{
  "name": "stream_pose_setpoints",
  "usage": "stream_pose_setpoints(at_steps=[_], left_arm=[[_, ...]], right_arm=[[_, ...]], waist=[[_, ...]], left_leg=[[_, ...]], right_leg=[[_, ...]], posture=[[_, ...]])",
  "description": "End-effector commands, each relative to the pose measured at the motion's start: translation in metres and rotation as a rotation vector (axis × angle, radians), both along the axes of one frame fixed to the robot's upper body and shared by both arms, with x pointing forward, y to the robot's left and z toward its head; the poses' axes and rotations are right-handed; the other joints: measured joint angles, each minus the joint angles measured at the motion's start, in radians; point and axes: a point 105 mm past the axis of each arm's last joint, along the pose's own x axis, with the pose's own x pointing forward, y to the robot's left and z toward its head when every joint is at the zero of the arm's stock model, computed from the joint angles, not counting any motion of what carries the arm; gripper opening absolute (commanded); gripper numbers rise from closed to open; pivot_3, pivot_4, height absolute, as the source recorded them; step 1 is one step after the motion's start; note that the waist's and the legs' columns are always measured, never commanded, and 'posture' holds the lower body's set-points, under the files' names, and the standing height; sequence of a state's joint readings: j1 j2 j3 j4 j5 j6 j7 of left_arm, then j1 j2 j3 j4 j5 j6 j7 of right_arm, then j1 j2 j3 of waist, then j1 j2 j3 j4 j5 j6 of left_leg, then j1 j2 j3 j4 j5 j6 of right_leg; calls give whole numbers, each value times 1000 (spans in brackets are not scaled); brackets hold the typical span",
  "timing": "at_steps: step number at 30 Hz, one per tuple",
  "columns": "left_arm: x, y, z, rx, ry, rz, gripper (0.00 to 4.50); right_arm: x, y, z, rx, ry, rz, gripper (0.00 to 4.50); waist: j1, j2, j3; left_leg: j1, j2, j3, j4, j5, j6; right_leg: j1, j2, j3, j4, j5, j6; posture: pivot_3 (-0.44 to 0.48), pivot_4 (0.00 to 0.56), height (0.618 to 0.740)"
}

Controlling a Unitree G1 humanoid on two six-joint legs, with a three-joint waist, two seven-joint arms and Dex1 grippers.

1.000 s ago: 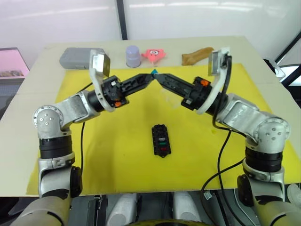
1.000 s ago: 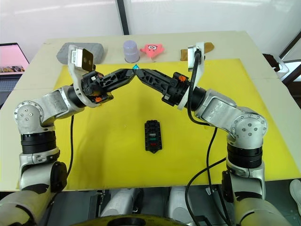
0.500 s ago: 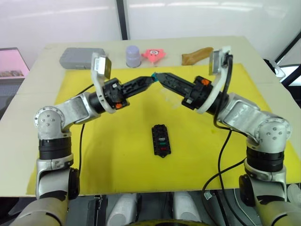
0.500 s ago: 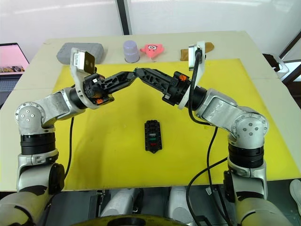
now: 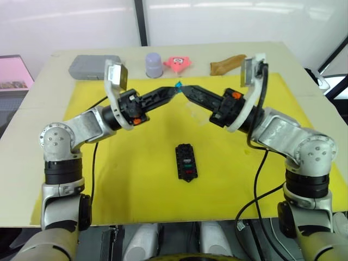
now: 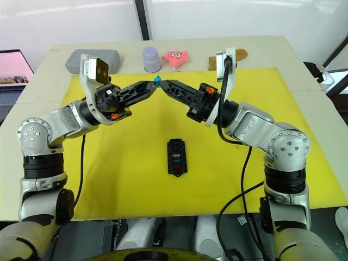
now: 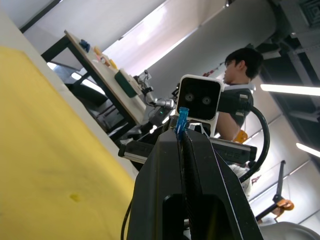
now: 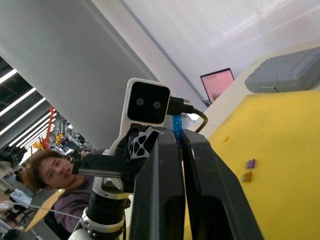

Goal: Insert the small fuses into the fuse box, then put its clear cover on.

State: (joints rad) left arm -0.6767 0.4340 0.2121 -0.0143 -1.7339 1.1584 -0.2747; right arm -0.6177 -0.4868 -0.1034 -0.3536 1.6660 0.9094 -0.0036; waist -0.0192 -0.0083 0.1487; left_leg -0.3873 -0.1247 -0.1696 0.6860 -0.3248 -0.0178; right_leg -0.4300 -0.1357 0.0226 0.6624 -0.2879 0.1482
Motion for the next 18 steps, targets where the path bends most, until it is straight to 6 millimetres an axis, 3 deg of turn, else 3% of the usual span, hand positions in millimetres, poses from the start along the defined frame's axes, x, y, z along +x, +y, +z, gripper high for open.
stream_pose_setpoints(at_steps=[1, 6, 10, 13, 16, 18], left_arm=[[-4, 0, 4, 13, -38, -3, 0], [-2, 4, -1, 12, -17, -10, 0], [-10, 20, 1, 77, -101, 6, 1425], [-20, 33, -1, 154, -164, 8, 3039], [-34, 41, -16, 277, -203, -24, 3039], [-43, 41, -28, 373, -250, -53, 3422]], right_arm=[[-11, 1, 16, 39, -51, 38, 30], [-14, -1, 22, 76, -38, 57, 30], [-15, -5, 25, 92, -21, 61, 0], [-17, -9, 26, 85, -16, 56, 0], [-17, -14, 21, 32, -17, 37, 0], [-20, -15, 12, -85, -55, 24, 0]], waist=[[0, 0, 0], [-1, 0, 0], [-3, 0, 0], [-5, 0, 0], [-5, 1, 0], [-3, 1, 1]], left_leg=[[0, 0, 0, 0, 0, 0], [0, 0, 0, 0, 0, 0], [0, 0, 0, -1, 0, 0], [0, 0, 0, -1, 0, 0], [0, 0, 0, -2, 0, 0], [0, 0, 0, -2, 0, 0]], right_leg=[[0, 0, 0, 0, 0, 0], [0, 0, 0, 0, 0, 0], [0, 0, 0, 0, 0, 0], [-1, 0, 0, 0, 0, 0], [-1, 0, 0, -1, 0, 0], [-1, 0, 0, -1, 0, 0]], posture=[[0, 150, 740], [0, 150, 740], [0, 150, 740], [0, 150, 740], [0, 150, 740], [0, 150, 740]])
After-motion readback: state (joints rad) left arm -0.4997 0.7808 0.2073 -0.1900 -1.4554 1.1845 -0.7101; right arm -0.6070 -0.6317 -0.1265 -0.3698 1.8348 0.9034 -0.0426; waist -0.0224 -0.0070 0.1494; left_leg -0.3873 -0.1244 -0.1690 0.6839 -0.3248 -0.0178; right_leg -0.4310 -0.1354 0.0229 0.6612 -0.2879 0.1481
